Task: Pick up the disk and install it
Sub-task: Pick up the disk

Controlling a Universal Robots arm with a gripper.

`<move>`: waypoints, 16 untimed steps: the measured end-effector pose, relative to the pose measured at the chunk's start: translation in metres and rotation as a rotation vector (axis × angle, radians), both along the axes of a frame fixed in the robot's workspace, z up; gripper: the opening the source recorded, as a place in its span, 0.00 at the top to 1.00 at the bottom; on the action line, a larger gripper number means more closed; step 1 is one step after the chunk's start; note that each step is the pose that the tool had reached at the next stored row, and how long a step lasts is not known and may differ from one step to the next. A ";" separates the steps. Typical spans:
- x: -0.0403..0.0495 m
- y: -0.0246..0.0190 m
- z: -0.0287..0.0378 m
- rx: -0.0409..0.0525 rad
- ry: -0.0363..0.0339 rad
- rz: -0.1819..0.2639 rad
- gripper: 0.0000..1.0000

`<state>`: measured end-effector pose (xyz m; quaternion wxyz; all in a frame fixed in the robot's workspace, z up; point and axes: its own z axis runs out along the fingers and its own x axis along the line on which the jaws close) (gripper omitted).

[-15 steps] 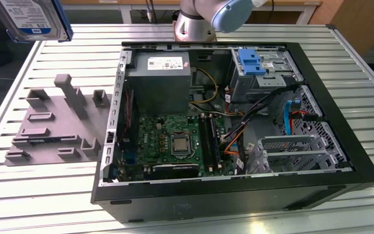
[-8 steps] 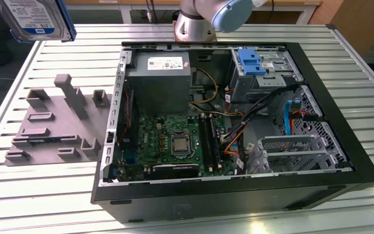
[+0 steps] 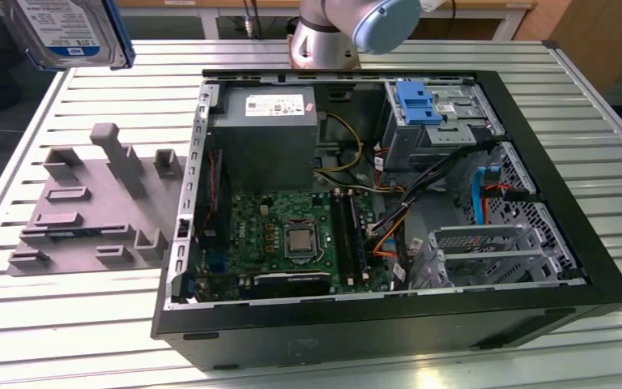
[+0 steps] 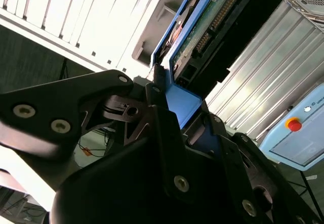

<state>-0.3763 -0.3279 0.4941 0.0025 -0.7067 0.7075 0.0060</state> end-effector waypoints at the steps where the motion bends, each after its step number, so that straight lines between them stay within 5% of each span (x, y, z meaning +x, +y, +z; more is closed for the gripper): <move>1: 0.0006 0.0001 0.0000 0.0000 -0.0001 0.000 0.64; 10: 0.0009 -0.0001 0.0000 0.0000 0.0000 0.000 0.64; 16: 0.0008 -0.0066 -0.0001 0.0000 -0.0001 0.000 0.64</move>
